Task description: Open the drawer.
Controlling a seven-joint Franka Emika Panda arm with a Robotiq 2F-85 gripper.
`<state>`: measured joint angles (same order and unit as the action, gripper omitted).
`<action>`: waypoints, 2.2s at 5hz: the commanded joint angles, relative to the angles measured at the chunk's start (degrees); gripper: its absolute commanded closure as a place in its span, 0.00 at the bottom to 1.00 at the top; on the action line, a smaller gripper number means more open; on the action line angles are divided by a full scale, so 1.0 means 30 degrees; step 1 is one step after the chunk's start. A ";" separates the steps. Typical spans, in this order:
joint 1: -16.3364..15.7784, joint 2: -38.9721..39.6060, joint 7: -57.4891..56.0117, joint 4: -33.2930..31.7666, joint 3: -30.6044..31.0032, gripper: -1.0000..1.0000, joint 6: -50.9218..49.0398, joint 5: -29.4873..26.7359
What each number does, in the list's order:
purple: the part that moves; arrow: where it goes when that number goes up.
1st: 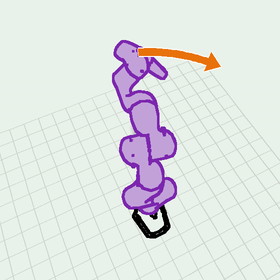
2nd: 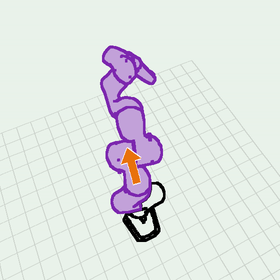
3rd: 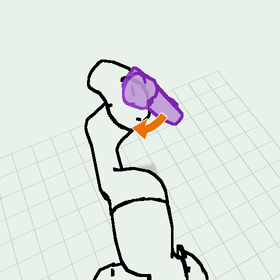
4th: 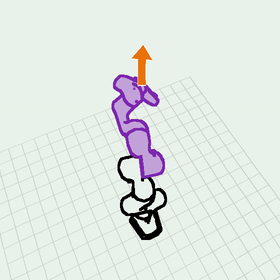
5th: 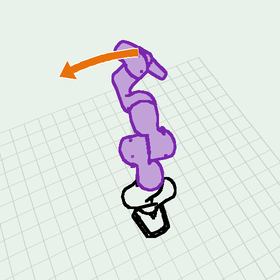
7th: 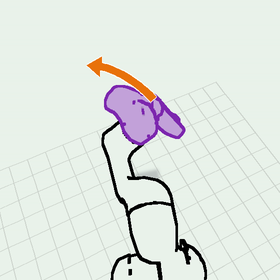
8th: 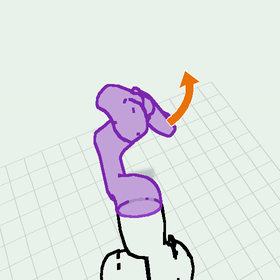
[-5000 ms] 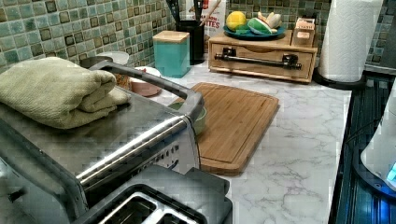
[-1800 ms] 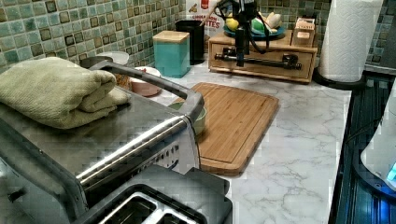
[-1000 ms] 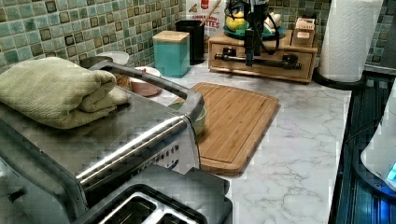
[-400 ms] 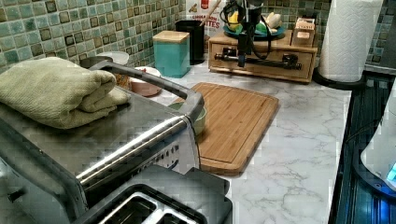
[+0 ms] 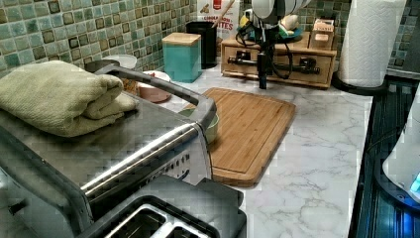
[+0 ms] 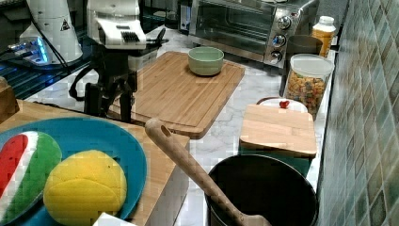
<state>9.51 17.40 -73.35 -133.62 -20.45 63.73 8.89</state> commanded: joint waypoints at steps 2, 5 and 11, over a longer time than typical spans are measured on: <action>-0.0081 -0.3057 -0.3196 -0.1065 0.2482 0.00 -0.2795 -0.3040; -0.3536 -0.5422 0.3778 -0.5933 0.3530 0.00 0.0491 -0.1423; -0.6796 -0.9456 1.4129 -0.8283 0.4921 0.00 0.0029 0.3274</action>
<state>-4.26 -4.45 -34.83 -155.44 -12.20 65.58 18.25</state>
